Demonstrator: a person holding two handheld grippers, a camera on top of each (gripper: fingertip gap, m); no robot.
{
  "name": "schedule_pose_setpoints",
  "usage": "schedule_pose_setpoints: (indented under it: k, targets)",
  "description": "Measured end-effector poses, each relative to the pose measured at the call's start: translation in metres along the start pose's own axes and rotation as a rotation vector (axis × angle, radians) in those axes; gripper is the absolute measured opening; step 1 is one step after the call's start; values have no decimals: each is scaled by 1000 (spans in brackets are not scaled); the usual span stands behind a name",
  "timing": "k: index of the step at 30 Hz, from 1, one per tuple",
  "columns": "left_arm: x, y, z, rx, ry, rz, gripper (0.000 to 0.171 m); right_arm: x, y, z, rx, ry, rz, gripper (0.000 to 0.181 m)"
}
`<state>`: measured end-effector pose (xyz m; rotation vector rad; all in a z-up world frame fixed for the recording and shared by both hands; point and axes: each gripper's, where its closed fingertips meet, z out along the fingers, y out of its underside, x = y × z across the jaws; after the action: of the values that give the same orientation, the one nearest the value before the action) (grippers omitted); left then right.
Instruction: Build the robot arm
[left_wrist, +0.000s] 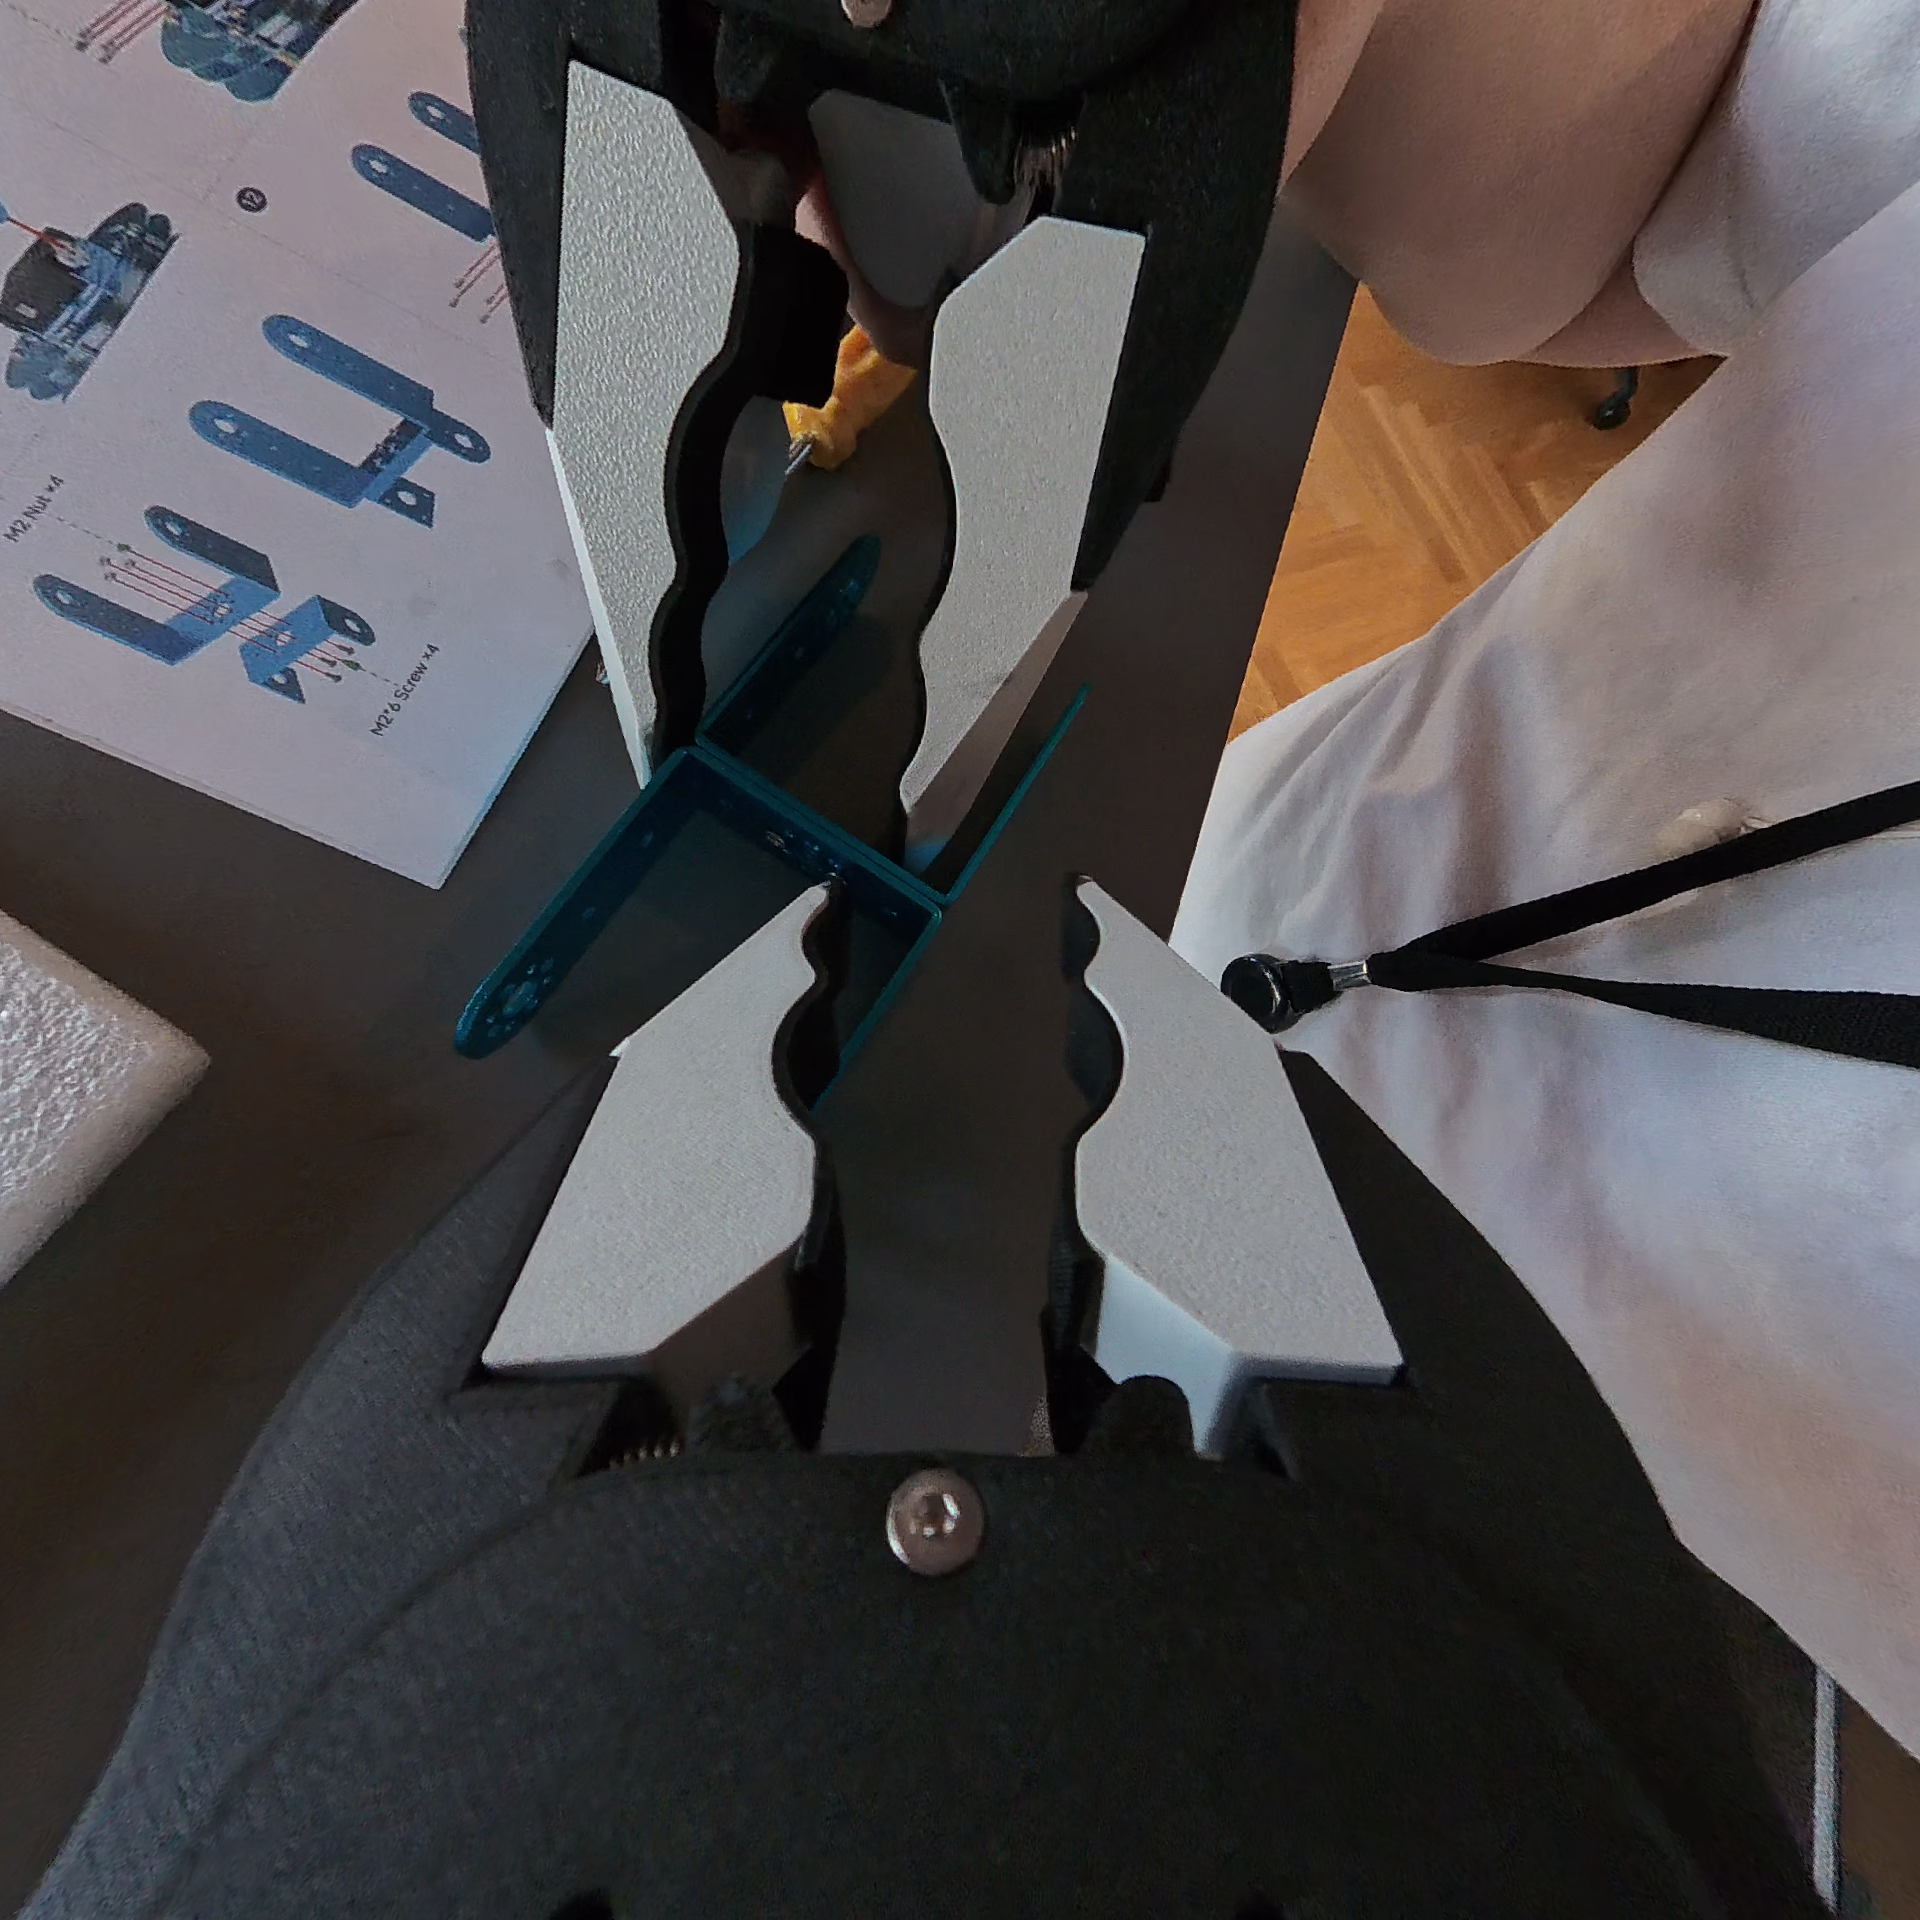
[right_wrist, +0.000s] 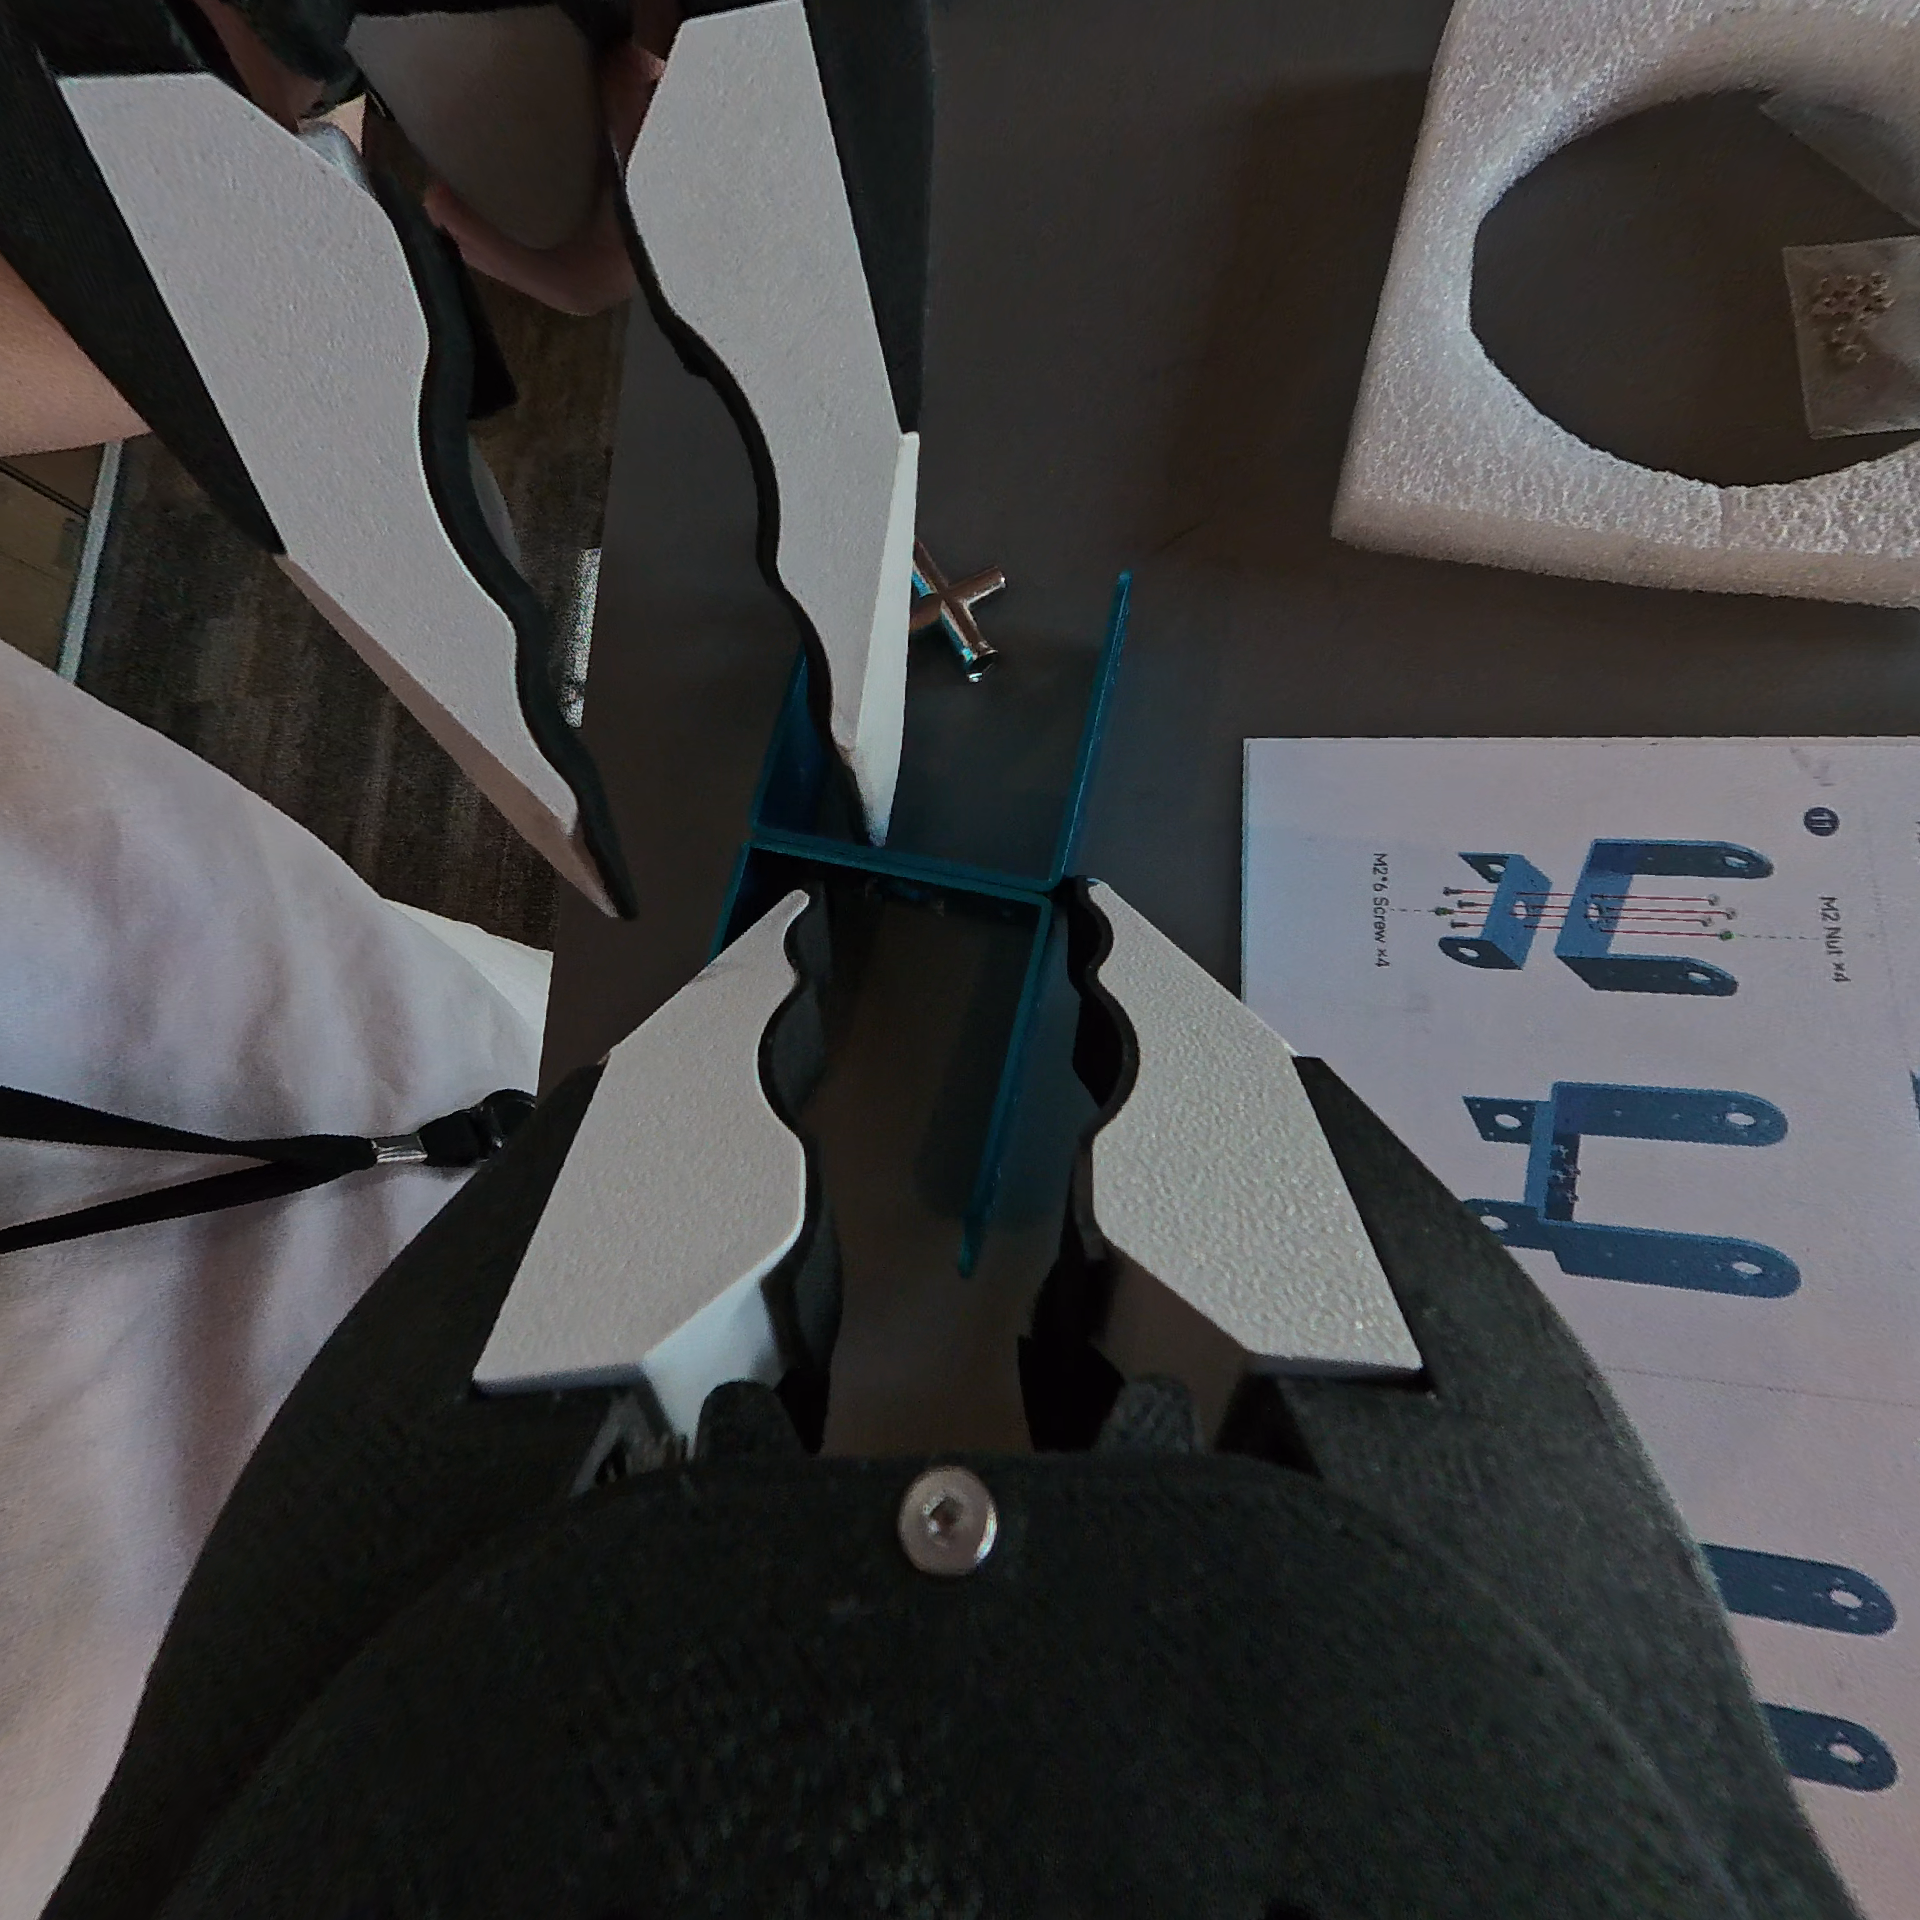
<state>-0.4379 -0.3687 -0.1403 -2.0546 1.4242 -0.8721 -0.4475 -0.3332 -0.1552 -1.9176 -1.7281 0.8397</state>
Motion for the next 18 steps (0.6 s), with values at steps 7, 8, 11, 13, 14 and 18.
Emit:
schedule_pose_setpoints:
  k: [7, 8, 11, 13, 14, 18]
  targets:
    - [0, 0, 1, 3, -3, 4, 39, 1, 1, -1, -1, 0, 3, 43]
    - [0, 0, 1, 3, -3, 4, 39, 1, 1, -1, -2, -2, 4, 43]
    - [0, 0, 1, 0, -2, 7, 39, 1, 0, -1, 0, -3, 5, 41]
    - [1, 0, 1, -2, -4, 11, 39, 1, 1, -2, 0, -4, 6, 41]
    - [1, 0, 1, -3, -5, 13, 39, 1, 1, -2, 0, -4, 7, 41]
    - [1, 1, 1, -5, -8, 18, 39, 1, 0, -3, 7, -6, 7, 41]
